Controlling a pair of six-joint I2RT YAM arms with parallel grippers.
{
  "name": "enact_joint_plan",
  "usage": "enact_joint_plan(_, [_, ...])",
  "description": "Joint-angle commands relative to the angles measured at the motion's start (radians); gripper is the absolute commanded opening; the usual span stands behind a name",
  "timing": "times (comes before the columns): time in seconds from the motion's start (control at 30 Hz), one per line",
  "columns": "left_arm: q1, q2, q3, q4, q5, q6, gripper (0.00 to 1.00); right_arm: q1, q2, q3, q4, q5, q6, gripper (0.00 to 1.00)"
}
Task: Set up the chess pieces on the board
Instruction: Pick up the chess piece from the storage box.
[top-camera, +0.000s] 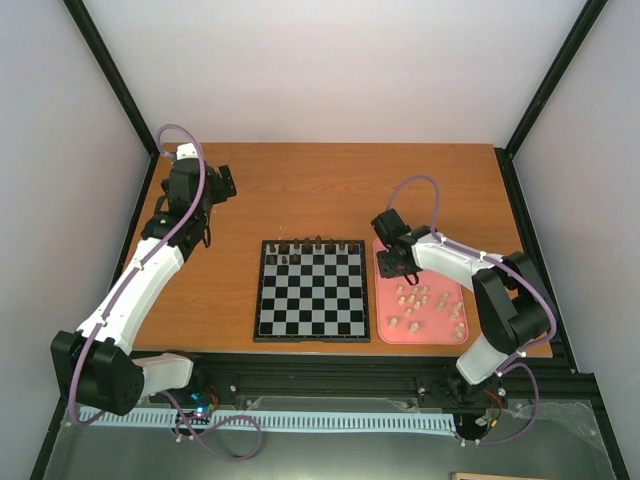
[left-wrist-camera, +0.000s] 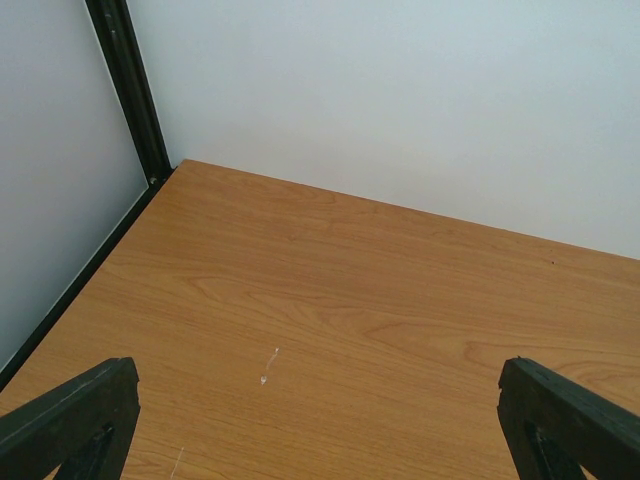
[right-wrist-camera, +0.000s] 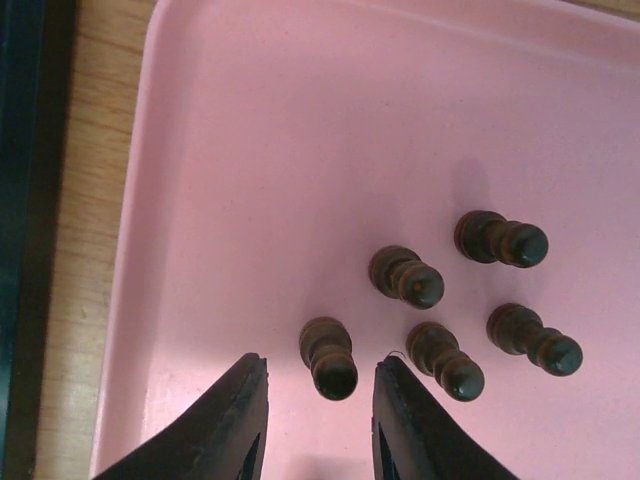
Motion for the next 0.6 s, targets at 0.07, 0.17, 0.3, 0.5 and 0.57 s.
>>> enact_joint_plan(0.07, [-0.003, 0.007, 0.019, 0.019, 0.004, 0.002, 1.0, -0.021, 0.023, -0.006, 0.035, -0.009, 0.003, 0.27])
enact_joint_plan(0.17, [-0.003, 0.007, 0.02, 0.019, 0.004, 0.001, 1.0, -0.024, 0.03, -0.009, 0.039, -0.014, 0.0, 0.25])
enact_joint_plan(0.3, [-0.003, 0.006, 0.02, 0.018, 0.003, 0.001, 1.0, -0.031, 0.035, -0.011, 0.044, -0.021, -0.006, 0.24])
enact_joint_plan(0.5, [-0.003, 0.003, 0.02, 0.016, 0.0, 0.001, 1.0, -0.035, 0.033, -0.01, 0.048, -0.035, -0.007, 0.15])
enact_joint_plan(0.57, [-0.003, 0.004, 0.02, 0.016, 0.001, 0.001, 1.0, -0.035, 0.029, -0.008, 0.046, -0.032, -0.006, 0.13])
